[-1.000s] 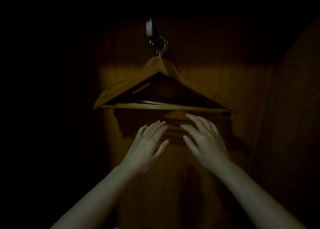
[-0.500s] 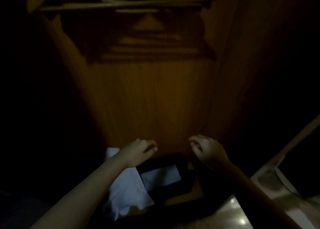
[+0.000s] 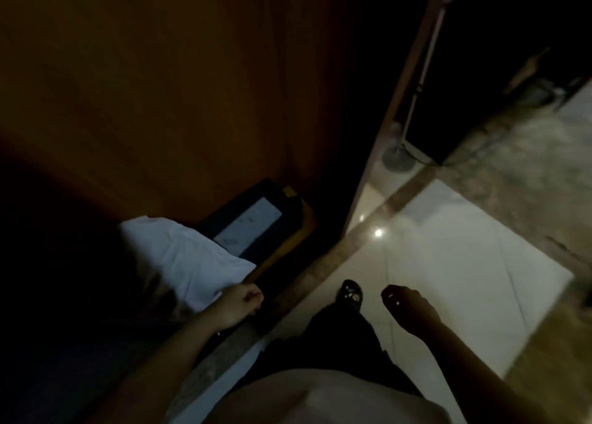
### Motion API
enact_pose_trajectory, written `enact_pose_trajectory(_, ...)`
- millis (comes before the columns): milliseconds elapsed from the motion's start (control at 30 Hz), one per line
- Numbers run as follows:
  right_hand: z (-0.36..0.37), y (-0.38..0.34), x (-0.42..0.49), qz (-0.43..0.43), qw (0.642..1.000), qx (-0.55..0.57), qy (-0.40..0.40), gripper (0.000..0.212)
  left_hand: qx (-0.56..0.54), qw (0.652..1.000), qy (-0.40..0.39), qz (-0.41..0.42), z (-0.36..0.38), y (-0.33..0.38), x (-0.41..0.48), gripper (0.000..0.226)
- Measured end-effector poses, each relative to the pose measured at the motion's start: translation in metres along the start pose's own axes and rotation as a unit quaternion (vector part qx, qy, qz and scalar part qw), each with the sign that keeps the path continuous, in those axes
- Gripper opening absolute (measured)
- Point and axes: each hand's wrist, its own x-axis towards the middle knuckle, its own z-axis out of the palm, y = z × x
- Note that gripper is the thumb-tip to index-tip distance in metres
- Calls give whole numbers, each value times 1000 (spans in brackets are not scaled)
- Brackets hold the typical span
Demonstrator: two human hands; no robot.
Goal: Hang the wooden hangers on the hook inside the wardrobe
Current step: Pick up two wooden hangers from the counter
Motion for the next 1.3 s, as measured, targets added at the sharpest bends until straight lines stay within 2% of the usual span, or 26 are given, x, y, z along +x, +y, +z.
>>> enact_pose_trajectory(133,45,79,-39,123,991,36,-29,36,-5,997,-43,-61,40,-23,8,17)
enact_pose_trajectory(200,64,115,-55,172,981,75,-44,36,-31,993,-45,-106,57,-28,11,22)
enact_pose_trajectory(300,88,166,-74,226,960,155,-50,34,-37,988,-71,-129,82,-15,15,14)
enact_pose_trajectory(500,97,248,-119,307,900,306,-43,24,36,985,-134,-104,143,58,28,21)
enact_pose_trajectory(600,100,287,-137,341,880,329,-33,31,83,980,-163,-74,182,106,36,17)
enact_pose_trajectory(667,101,309,-145,366,870,329,-32,30,63,984,-155,-62,208,144,40,19)
enact_pose_trajectory(933,42,378,-131,339,856,390,-19,29,62,991,-105,-48,263,229,72,25)
enact_pose_trajectory(1000,23,385,-115,328,860,391,-20,31,86,988,-116,-51,272,237,79,17)
enact_pose_trajectory(1167,-45,394,-49,284,861,423,4,32,229,953,-196,-39,291,252,101,22)
enact_pose_trajectory(1300,-123,393,19,228,872,430,51,29,234,952,-191,-37,288,295,148,30)
